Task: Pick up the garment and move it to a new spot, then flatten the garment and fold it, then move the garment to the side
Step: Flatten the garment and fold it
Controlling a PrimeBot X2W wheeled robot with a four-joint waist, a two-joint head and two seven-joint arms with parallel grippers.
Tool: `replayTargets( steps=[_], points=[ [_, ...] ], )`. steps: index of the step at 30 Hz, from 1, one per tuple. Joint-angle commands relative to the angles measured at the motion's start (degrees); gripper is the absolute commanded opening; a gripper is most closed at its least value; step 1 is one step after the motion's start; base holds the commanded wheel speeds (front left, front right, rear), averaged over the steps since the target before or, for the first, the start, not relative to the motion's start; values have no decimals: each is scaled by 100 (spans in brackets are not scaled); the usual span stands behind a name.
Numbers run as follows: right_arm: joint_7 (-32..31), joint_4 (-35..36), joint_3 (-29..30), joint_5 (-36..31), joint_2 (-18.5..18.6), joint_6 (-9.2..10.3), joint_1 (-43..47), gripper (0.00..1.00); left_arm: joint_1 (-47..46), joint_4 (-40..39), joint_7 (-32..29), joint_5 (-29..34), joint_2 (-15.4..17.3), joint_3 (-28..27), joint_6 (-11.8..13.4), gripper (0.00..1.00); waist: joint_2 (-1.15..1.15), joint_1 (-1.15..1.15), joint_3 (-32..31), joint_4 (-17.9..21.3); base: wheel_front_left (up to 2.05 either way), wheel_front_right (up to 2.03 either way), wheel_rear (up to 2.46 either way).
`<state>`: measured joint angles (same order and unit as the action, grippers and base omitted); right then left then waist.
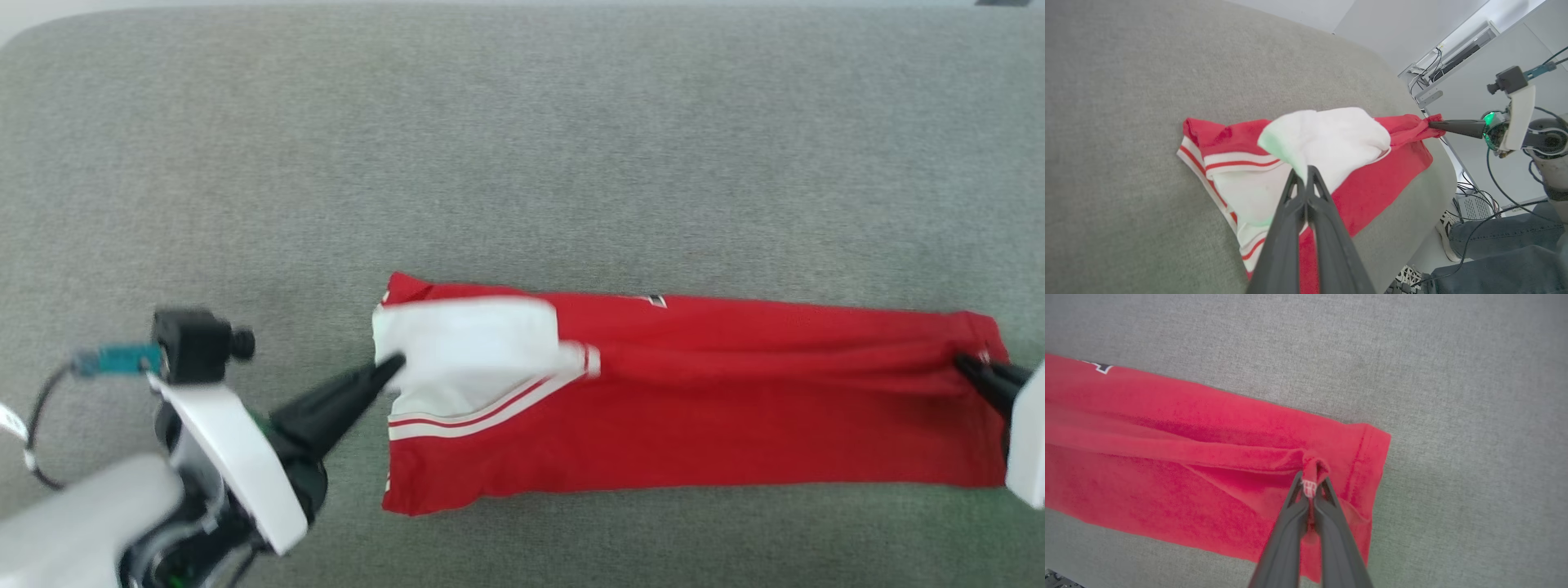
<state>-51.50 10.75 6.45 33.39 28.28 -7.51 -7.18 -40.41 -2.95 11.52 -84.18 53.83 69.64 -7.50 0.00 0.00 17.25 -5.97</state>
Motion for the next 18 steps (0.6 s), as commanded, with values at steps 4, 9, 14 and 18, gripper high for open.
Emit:
replayTargets(
  steps=[4,9,14,18],
  points=[
    [13,136,212,-159,-166,5,289,0,291,143,158,165,-172,71,7,0,0,0,40,-72,0,0,0],
    [355,-151,244,-374,-358,5,196,0,387,783,226,442,-634,153,6,0,0,0,125,-84,0,0,0],
    [645,-488,128,-460,-490,5,-12,0,283,1346,276,567,-1020,174,6,0,0,0,155,-37,0,0,0],
    [721,-565,169,-319,-556,4,-86,100,291,1584,313,671,-1126,155,6,48,0,0,142,-9,0,0,0]
  ],
)
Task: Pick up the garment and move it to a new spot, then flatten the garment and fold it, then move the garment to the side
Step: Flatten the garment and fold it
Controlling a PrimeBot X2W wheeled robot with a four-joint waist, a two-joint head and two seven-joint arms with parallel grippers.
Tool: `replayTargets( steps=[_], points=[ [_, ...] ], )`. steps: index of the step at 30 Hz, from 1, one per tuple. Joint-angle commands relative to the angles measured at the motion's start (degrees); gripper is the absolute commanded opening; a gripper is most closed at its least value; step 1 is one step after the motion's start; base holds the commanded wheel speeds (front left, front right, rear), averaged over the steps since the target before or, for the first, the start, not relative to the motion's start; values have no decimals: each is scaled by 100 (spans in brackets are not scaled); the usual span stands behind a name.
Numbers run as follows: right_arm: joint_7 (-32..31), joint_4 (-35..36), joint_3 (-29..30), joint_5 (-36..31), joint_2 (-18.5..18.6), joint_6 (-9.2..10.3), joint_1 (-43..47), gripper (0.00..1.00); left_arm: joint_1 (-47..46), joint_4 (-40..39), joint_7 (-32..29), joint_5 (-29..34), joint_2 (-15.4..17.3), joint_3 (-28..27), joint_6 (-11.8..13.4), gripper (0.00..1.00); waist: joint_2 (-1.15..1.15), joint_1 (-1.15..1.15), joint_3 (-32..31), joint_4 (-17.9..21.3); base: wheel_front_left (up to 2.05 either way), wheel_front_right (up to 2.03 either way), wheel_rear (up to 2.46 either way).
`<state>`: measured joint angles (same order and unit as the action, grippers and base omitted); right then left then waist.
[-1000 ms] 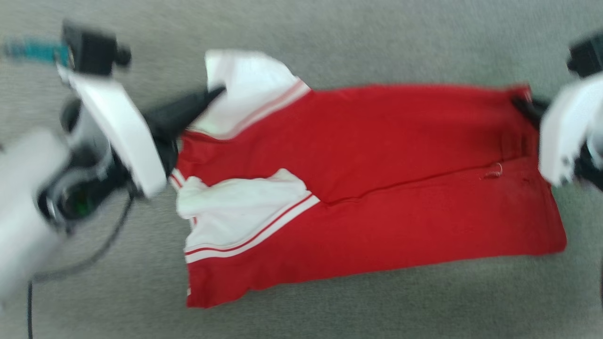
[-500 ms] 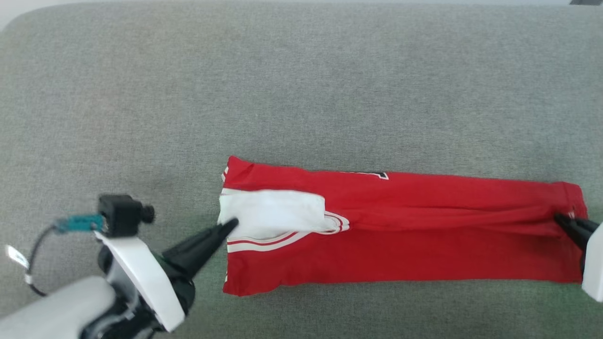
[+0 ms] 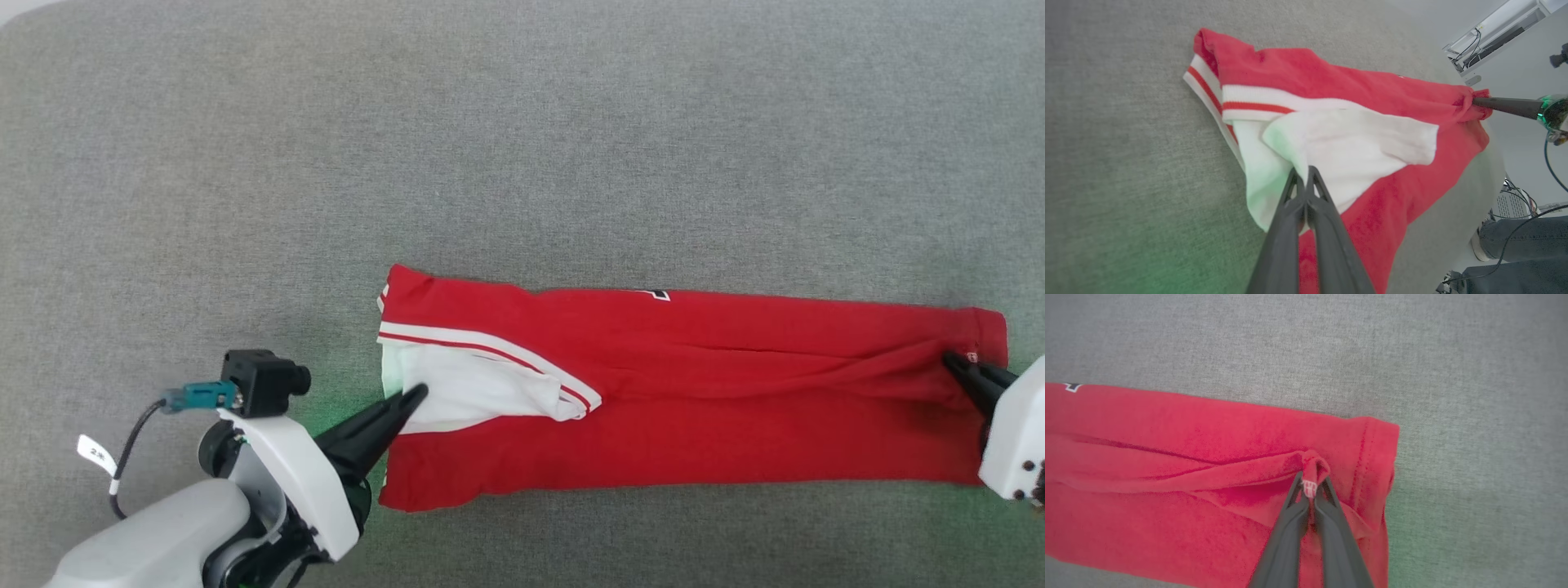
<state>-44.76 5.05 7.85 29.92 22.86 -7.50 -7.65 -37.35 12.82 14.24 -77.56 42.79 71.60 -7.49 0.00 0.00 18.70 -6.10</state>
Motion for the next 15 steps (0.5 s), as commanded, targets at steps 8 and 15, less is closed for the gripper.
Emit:
replayTargets(
  steps=[8,15],
  points=[
    [-335,105,665,98,123,3,279,100,569,286,99,388,-201,-1135,187,100,0,0,-120,-189,0,0,0],
    [-548,-519,1006,193,-18,3,427,100,1626,812,98,1569,-1114,-2998,176,100,0,0,-255,-583,0,0,0]
  ],
)
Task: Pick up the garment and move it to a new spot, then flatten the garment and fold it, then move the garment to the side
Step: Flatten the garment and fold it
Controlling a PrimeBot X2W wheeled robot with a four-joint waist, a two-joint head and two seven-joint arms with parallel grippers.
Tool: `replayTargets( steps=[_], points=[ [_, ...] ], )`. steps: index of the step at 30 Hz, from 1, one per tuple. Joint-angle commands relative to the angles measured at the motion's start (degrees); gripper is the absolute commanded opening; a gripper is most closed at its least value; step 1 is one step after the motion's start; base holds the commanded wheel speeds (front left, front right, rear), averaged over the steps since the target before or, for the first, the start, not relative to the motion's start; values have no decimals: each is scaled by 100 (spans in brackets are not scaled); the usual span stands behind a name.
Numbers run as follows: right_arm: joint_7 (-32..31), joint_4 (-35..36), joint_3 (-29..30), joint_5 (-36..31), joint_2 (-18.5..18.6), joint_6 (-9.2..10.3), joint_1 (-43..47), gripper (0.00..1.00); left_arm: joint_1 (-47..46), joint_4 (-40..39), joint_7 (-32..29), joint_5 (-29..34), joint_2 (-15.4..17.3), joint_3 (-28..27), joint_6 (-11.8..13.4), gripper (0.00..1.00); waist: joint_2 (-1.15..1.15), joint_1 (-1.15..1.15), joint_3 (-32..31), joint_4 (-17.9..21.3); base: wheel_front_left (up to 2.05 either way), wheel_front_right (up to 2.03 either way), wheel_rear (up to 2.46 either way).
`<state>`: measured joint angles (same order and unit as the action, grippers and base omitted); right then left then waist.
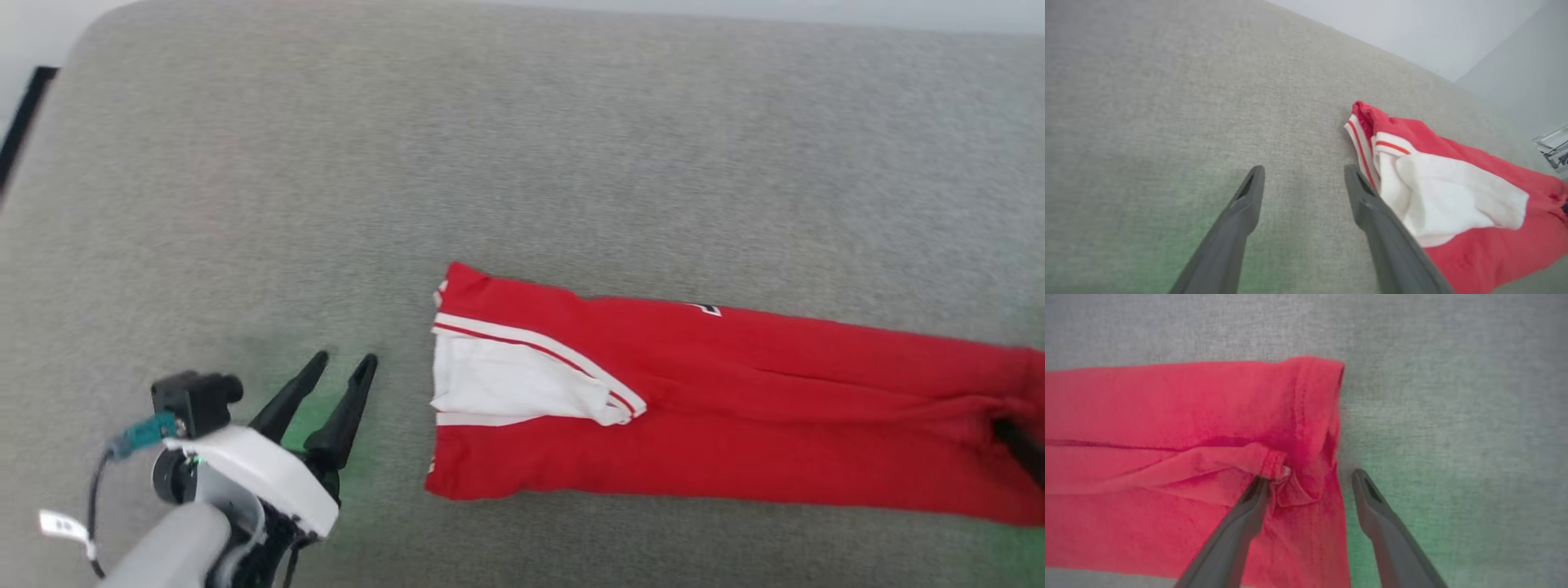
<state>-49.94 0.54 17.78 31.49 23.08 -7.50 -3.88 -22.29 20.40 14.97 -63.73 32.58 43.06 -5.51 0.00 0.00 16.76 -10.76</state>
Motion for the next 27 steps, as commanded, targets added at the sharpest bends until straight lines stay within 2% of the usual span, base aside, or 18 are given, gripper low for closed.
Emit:
replayTargets(
  steps=[1,5,9,12,13,15,16,17,27],
  points=[
    [-55,-140,6,44,-39,3,44,100,265,115,26,493,-215,-369,-55,100,0,0,-80,-154,0,0,0],
    [-154,-426,-21,56,-44,3,4,100,722,209,27,1590,-738,-1274,-142,100,0,0,-136,-303,0,0,0],
    [-203,-657,10,43,-62,3,-13,100,1079,-63,28,2756,-1151,-2030,-190,100,0,0,-180,-423,0,0,0],
    [-284,-807,43,18,-92,2,-50,98,1292,-373,28,3397,-1422,-2452,-198,100,0,0,-194,-465,0,0,0],
    [-303,-843,43,10,-100,2,-62,53,1346,-484,28,3528,-1504,-2518,-200,100,0,0,-193,-471,0,0,0],
    [-335,-872,43,-4,-106,2,-71,53,1399,-593,27,3637,-1549,-2560,-201,100,0,0,-194,-475,0,0,0],
    [-363,-893,32,-11,-110,3,-82,8,1443,-667,28,3757,-1557,-2584,-202,100,0,0,-194,-475,0,0,0],
    [-367,-907,28,-17,-107,3,-87,0,1473,-745,27,3825,-1576,-2606,-201,100,0,0,-191,-470,0,0,0],
    [34,-771,460,-165,74,15,-556,0,1541,-1226,28,3838,-1620,-2742,-200,100,0,0,-99,-208,0,0,0]
  ],
)
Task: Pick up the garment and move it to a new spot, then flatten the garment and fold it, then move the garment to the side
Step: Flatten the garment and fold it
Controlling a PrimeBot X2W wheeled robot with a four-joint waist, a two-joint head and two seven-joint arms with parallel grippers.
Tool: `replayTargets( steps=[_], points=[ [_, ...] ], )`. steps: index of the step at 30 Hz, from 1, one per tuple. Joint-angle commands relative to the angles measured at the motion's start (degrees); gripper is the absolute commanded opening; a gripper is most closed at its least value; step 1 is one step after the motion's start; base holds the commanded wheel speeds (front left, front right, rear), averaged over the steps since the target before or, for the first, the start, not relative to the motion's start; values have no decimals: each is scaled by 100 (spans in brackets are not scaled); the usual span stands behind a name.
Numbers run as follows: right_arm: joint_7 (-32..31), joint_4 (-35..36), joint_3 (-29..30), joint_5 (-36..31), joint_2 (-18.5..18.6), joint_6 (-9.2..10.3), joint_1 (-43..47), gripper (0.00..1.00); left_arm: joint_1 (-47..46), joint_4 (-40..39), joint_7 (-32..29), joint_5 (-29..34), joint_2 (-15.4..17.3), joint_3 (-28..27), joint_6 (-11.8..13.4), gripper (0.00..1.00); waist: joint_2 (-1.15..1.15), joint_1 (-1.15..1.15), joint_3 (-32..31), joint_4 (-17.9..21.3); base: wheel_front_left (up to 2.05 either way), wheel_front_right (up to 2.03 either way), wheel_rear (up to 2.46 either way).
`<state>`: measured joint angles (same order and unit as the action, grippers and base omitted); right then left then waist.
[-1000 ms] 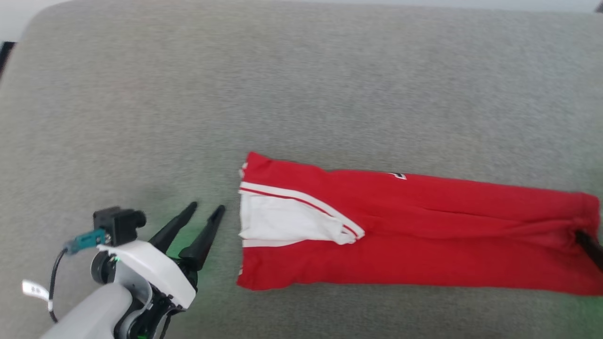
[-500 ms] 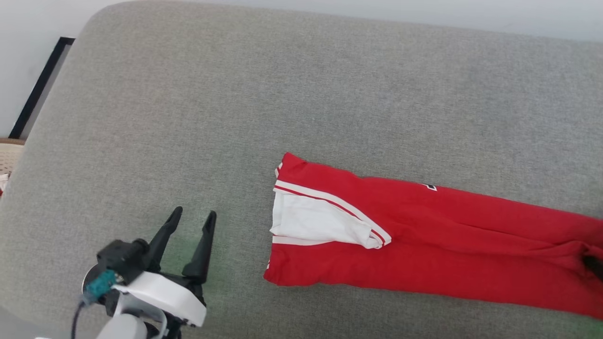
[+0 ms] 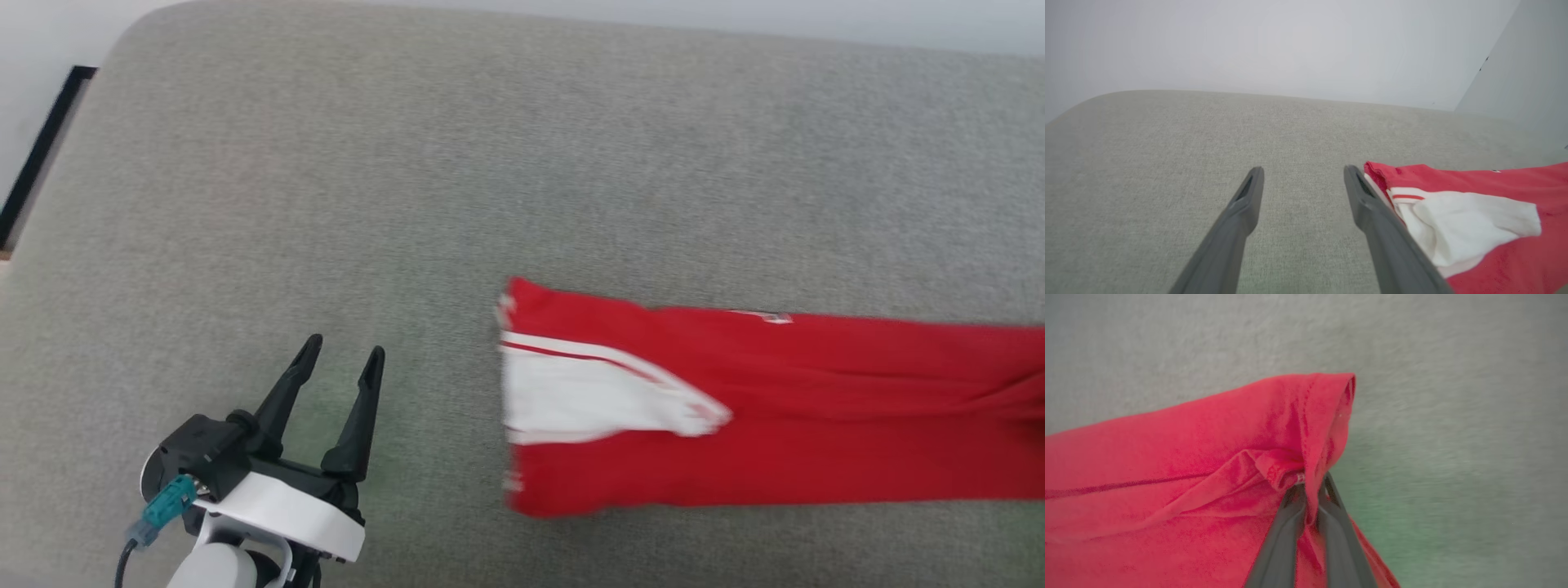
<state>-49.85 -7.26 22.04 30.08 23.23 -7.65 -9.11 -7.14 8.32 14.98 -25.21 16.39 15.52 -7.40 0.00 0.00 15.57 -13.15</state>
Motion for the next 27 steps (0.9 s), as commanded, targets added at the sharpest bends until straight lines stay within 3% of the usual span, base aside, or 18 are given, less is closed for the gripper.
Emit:
replayTargets(
  steps=[1,9,14,19,22,27],
  points=[
    [113,20,172,-54,114,31,-82,0,-1,-50,28,-11,8,-10,-10,100,0,0,34,64,0,0,0],
    [604,-154,1328,-343,637,24,44,0,-94,-139,28,140,-12,-96,-10,100,0,0,57,212,0,0,0],
    [624,-68,1446,-274,617,20,118,0,6,-111,27,195,2,-151,-11,100,0,0,6,294,0,0,0],
    [350,587,744,82,445,18,301,0,66,-61,28,213,12,-163,-11,100,0,0,-78,352,0,0,0],
    [25,1568,-179,294,323,18,547,0,91,-4,27,165,40,-134,-11,100,0,0,-120,354,0,0,0],
    [-290,2523,-1340,422,166,18,505,0,44,39,27,106,18,-89,-11,100,0,0,-137,295,0,0,0]
  ],
)
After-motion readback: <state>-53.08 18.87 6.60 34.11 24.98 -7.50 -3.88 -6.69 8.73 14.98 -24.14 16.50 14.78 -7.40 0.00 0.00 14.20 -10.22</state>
